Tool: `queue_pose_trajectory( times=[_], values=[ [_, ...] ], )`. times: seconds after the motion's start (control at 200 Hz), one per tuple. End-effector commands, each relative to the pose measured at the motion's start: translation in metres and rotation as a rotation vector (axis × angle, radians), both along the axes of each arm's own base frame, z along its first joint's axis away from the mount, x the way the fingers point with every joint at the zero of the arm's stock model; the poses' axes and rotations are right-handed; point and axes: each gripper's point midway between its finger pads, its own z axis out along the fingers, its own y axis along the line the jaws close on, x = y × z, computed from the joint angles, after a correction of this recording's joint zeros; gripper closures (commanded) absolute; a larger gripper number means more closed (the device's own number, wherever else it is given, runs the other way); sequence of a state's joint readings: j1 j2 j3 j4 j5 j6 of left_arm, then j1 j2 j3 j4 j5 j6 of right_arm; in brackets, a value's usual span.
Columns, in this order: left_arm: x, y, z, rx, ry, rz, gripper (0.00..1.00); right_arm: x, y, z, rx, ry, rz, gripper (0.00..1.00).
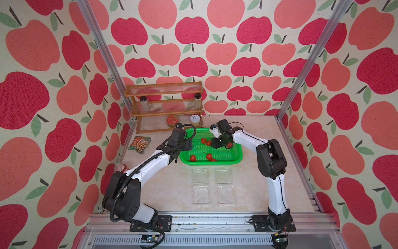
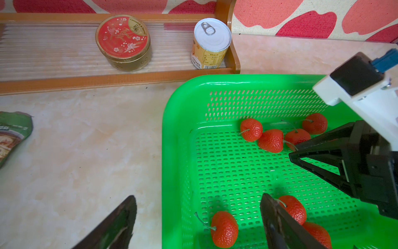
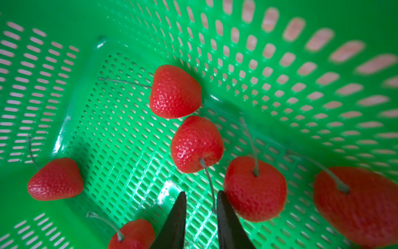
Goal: Pack strawberries into containers
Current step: Pick up the strawberry from the basket.
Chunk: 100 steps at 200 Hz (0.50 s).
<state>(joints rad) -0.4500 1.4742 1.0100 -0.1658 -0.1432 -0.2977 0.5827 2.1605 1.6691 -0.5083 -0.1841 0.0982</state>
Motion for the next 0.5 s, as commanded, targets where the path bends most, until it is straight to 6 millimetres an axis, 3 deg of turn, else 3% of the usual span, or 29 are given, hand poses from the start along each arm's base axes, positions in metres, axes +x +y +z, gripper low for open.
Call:
queue_pose_trajectory(
  times=[0.0,0.255,0.365,0.495],
  values=[
    [0.0020,0.0003,0.0051,0.017,0.000,0.009,0.12,-0.0002,0.0005,-0.0024,-0.023,0.005,0.009,0.73],
    [0.0007,0.0005,0.0058,0.019,0.003,0.009,0.12,0.0044,-0.0007,-0.0024,-0.037,-0.013,0.007,0.85],
    [-0.0005,0.0003,0.0048,0.023,0.005,0.008,0.12,0.0061,-0.0006,-0.0012,-0.043,-0.019,0.010,1.00],
    [-0.0015,-0.0010,0.0048,0.024,0.006,0.005,0.13,0.0070,-0.0016,0.0060,-0.041,-0.038,0.005,1.00]
  ],
)
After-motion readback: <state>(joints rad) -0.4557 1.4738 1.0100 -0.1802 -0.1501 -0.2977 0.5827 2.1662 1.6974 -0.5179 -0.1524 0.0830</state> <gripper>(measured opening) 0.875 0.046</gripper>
